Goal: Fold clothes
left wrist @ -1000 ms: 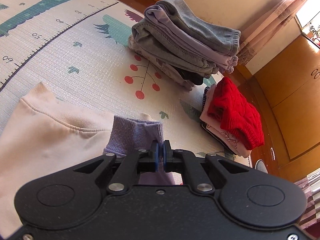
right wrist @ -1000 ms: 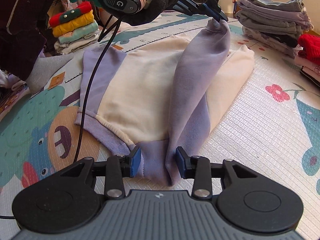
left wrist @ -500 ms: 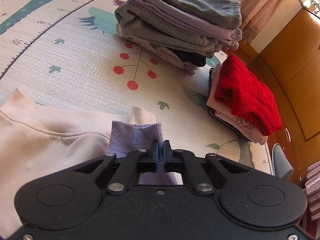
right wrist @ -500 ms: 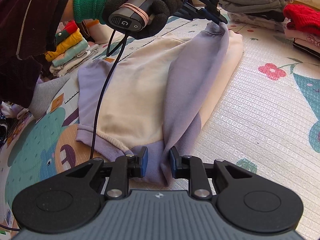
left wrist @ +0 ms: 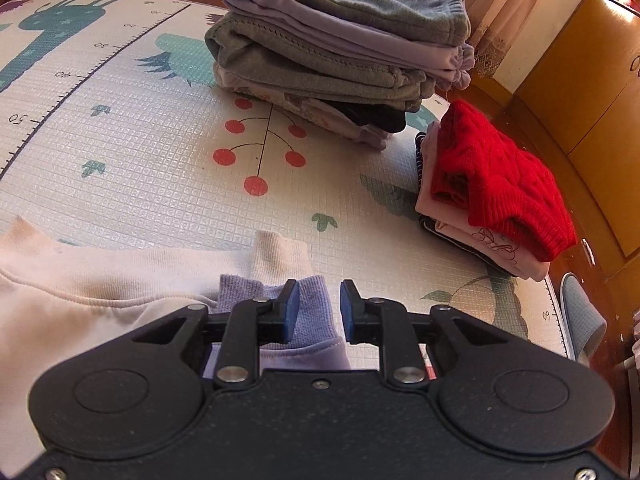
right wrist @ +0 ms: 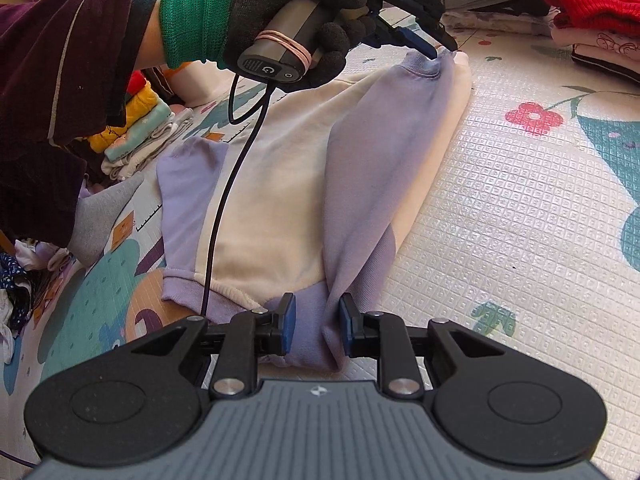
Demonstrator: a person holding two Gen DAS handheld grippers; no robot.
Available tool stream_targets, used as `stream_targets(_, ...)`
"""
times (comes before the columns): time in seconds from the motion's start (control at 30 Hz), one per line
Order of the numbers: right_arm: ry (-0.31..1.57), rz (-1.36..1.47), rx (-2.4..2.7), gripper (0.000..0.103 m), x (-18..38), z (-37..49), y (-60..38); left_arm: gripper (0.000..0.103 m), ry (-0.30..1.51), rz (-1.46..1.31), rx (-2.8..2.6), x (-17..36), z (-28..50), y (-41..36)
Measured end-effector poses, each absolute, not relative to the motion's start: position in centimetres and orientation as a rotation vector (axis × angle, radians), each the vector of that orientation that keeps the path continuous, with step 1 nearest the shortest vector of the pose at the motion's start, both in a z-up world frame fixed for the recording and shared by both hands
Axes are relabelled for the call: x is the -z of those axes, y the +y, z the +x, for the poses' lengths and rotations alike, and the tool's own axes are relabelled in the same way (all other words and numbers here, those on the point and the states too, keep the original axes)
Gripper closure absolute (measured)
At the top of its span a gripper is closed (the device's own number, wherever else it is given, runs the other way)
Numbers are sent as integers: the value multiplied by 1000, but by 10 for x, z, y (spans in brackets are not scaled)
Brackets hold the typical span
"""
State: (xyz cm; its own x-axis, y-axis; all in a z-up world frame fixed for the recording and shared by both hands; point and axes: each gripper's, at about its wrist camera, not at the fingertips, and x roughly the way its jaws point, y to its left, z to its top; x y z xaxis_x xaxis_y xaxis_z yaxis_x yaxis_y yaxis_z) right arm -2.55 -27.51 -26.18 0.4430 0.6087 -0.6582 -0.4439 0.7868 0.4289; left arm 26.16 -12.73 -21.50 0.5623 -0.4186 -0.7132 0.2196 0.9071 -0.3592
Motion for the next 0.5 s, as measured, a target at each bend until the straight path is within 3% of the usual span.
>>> stream_targets(0.17,881,144,-627,77,249,-33,-285,85,871,-60,471,218,250,-138)
stream_targets(0.33,717,-21,-643,76,227,-30,-266,85,885,89,518,238,258,-155)
stream_targets(0.5,767,-78,-650,76,255,-4,-240,75,891,221,563,255,266,-169)
